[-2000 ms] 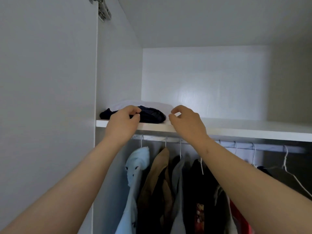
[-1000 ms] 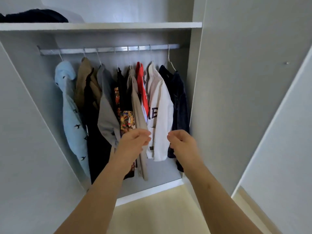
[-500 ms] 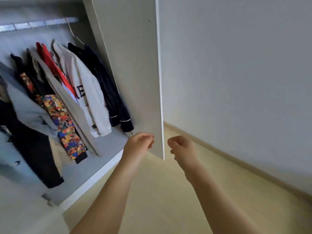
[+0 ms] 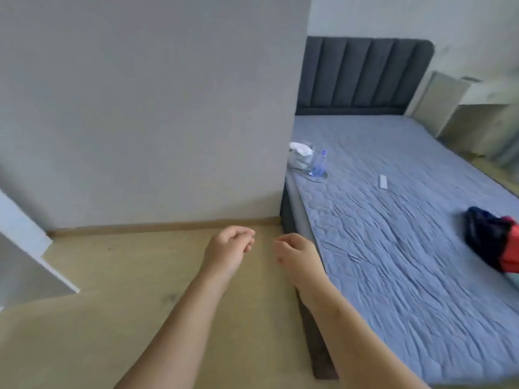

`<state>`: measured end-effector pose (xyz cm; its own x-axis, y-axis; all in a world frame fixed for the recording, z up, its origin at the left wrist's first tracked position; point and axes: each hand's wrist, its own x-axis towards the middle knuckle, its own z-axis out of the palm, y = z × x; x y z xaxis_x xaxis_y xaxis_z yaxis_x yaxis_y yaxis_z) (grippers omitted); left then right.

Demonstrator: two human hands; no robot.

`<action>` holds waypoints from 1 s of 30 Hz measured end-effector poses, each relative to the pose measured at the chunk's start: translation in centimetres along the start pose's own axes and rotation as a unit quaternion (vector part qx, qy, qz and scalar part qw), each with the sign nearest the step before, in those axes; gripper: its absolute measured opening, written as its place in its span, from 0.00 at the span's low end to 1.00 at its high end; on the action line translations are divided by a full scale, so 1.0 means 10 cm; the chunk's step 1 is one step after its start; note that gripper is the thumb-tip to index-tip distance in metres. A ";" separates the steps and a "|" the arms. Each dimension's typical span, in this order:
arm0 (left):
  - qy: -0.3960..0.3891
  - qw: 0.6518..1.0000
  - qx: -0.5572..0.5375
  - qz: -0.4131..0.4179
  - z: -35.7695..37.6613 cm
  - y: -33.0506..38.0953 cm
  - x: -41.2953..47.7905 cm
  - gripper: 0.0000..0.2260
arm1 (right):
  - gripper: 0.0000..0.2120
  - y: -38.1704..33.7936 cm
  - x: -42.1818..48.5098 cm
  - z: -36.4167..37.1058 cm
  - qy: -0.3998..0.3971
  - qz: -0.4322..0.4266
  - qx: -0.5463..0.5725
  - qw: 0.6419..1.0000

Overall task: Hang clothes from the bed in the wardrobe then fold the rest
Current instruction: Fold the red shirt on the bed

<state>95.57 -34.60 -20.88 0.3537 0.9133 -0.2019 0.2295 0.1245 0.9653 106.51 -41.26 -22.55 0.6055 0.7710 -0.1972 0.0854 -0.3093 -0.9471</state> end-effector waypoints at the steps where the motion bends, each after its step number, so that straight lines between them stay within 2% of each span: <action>1: -0.028 1.000 0.000 0.003 0.36 0.03 -0.07 0.09 | 0.08 0.12 -0.04 -0.36 0.021 0.014 0.001 1.000; 7: -0.180 0.984 0.009 -0.003 2.16 0.14 -0.63 0.09 | 0.09 0.70 -0.45 -2.14 0.159 0.081 0.030 0.984; 15: -0.334 0.940 0.065 0.016 3.86 0.27 -1.03 0.09 | 0.07 1.20 -0.75 -3.65 0.286 0.129 0.065 0.947; 19: -0.372 0.925 0.076 0.018 4.57 0.31 -0.92 0.08 | 0.07 1.45 -0.53 -4.24 0.317 0.144 0.089 0.933; 25: -0.384 0.917 0.110 0.003 5.77 0.44 -0.47 0.09 | 0.06 1.73 0.28 -5.13 0.303 0.187 0.097 0.929; 30: -0.401 0.904 0.149 0.001 6.80 0.63 -0.17 0.09 | 0.06 1.84 0.79 -6.04 0.321 0.188 0.107 0.922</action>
<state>158.06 -61.72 -25.71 0.8701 0.3243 -0.3712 0.4204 -0.0950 0.9024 160.66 -74.46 -26.27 0.9101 0.1220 -0.3960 -0.3422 -0.3174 -0.8844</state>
